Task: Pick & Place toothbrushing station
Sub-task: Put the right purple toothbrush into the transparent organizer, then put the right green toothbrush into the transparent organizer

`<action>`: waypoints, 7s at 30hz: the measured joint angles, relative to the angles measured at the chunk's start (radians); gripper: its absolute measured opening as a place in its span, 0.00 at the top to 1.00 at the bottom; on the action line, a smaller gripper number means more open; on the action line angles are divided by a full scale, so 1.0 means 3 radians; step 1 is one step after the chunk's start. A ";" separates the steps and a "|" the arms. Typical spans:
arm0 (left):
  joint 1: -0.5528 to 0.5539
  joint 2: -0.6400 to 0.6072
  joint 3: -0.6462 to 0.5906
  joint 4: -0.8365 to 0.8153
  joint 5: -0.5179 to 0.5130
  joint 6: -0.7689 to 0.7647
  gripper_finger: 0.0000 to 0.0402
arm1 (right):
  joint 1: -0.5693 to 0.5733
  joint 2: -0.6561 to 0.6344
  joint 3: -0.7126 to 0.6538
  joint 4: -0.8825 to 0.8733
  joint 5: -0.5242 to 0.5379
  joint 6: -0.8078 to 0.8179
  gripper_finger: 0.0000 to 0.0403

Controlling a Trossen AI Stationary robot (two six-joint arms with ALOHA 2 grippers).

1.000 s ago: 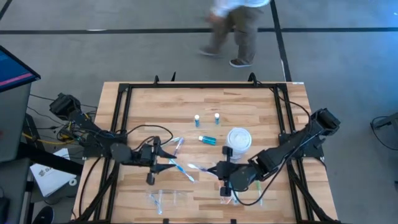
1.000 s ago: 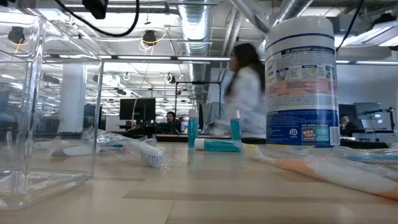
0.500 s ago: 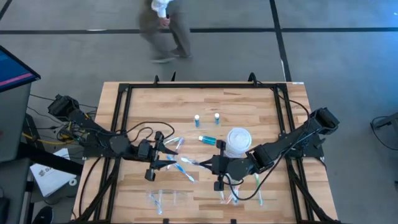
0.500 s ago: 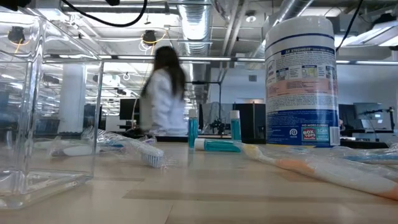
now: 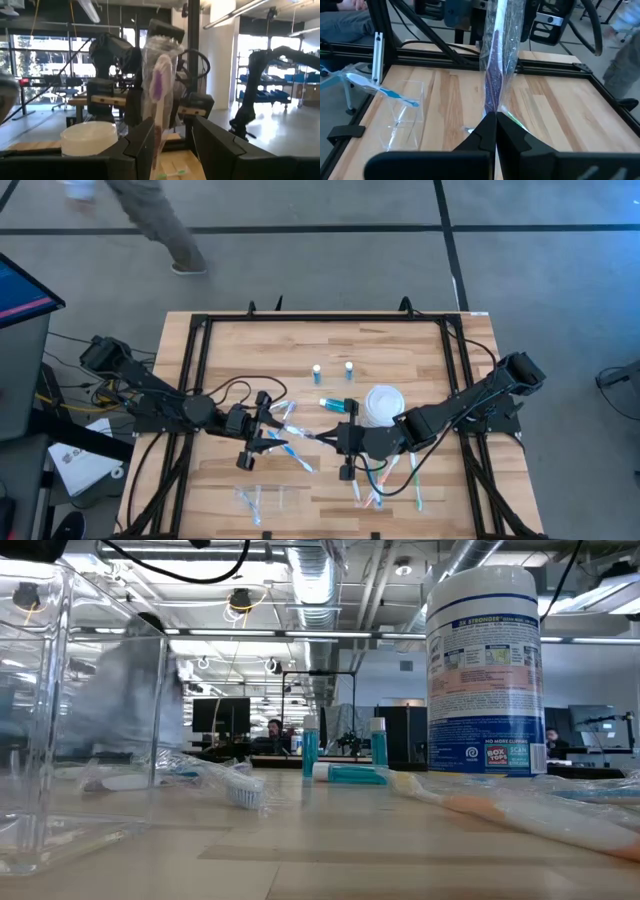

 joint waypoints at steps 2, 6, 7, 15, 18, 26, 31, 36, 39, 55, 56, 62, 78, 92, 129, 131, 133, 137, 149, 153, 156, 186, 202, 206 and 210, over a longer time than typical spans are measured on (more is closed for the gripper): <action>0.0000 0.0033 0.0000 0.0093 -0.0003 0.0079 0.67 | -0.0019 0.0000 0.0000 0.0007 -0.0001 0.0000 1.00; 0.0003 0.0071 0.0000 0.0191 -0.0050 0.0171 0.67 | -0.0029 0.0000 0.0000 0.0014 -0.0002 0.0000 1.00; 0.0011 0.0071 0.0000 0.0192 -0.0073 0.0172 0.67 | -0.0029 0.0000 0.0000 0.0021 -0.0001 -0.0011 1.00; 0.0093 0.0099 0.0002 0.0220 -0.0071 0.0149 0.67 | -0.0035 0.0000 0.0000 0.0079 -0.0005 -0.0053 1.00; 0.0109 0.0169 0.0016 0.0244 0.0047 0.0146 0.67 | -0.0038 0.0000 0.0000 0.0082 -0.0006 -0.0053 1.00; 0.0112 0.0451 0.0278 0.0273 0.0064 0.0234 0.67 | -0.0035 0.0000 0.0000 0.0082 -0.0006 -0.0054 1.00; 0.0112 0.0482 0.0344 0.0282 0.0067 0.0258 0.67 | -0.0036 0.0000 0.0000 0.0072 -0.0068 -0.0054 1.00; 0.0134 0.0482 0.0345 0.0277 0.0067 0.0258 0.68 | -0.0036 0.0000 0.0000 0.0072 -0.0078 -0.0059 1.00; 0.0134 0.0482 0.0345 0.0273 0.0067 0.0256 0.72 | -0.0036 0.0000 0.0000 0.0072 -0.0077 -0.0062 1.00; 0.0125 0.0482 0.0341 0.0253 0.0062 0.0256 0.99 | -0.0054 0.0000 -0.0001 -0.0012 -0.0085 -0.0050 1.00; 0.0124 0.0482 0.0341 0.0250 0.0062 0.0255 0.99 | -0.0055 0.0000 -0.0001 -0.0019 -0.0085 -0.0050 1.00; 0.0077 0.0350 0.0336 0.0036 0.0064 0.0241 0.99 | -0.0022 0.0001 -0.0003 -0.0030 -0.0086 -0.0065 0.95; -0.0334 -0.0576 0.0336 -0.1695 -0.0089 -0.0433 0.99 | -0.0003 0.0003 -0.0004 -0.0136 -0.0086 -0.0022 0.80; -0.0975 -0.0849 0.0335 -0.2597 -0.0472 -0.0951 0.99 | -0.0003 0.0003 -0.0004 -0.0191 -0.0088 0.0067 0.80; -0.1892 -0.0849 -0.0232 -0.2406 -0.1114 -0.1419 0.99 | -0.0003 0.0003 -0.0004 -0.0223 -0.0088 0.0099 0.80; -0.1892 -0.0849 -0.0300 -0.2335 -0.1114 -0.1426 0.99 | -0.0003 0.0003 -0.0004 -0.0223 -0.0088 0.0099 0.80; -0.1892 -0.0849 -0.0357 -0.2299 -0.1114 -0.1439 0.99 | -0.0003 0.0003 -0.0004 -0.0228 -0.0088 0.0099 0.80; -0.1892 -0.0848 -0.0491 -0.2123 -0.1111 -0.1437 0.98 | -0.0003 0.0003 -0.0004 -0.0230 -0.0088 0.0098 0.80; -0.1891 -0.0849 -0.0777 -0.1809 -0.1074 -0.1440 0.97 | -0.0007 0.0003 -0.0004 -0.0295 -0.0089 0.0098 0.80; -0.1891 -0.0848 -0.0816 -0.1776 -0.1072 -0.1440 0.96 | -0.0007 0.0003 -0.0004 -0.0295 -0.0088 0.0097 0.80; -0.1891 -0.0848 -0.0823 -0.1764 -0.1055 -0.1440 0.95 | -0.0007 0.0003 -0.0004 -0.0307 -0.0088 0.0097 0.80; -0.1891 -0.0299 -0.0832 -0.1293 -0.0958 -0.1433 0.88 | -0.0012 0.0003 -0.0004 -0.0359 -0.0088 0.0090 0.80; -0.1890 -0.0300 -0.0829 -0.1078 -0.0978 -0.1276 0.56 | -0.0012 0.0003 -0.0004 -0.0387 -0.0088 0.0099 0.80; -0.1871 -0.0302 -0.0828 -0.0846 -0.0989 -0.0972 0.53 | -0.0011 0.0003 -0.0004 -0.0433 -0.0089 0.0136 0.80; -0.1817 -0.0305 -0.0825 -0.0674 -0.1160 -0.0881 0.53 | 0.0019 0.0003 -0.0004 -0.0662 -0.0117 0.0314 0.80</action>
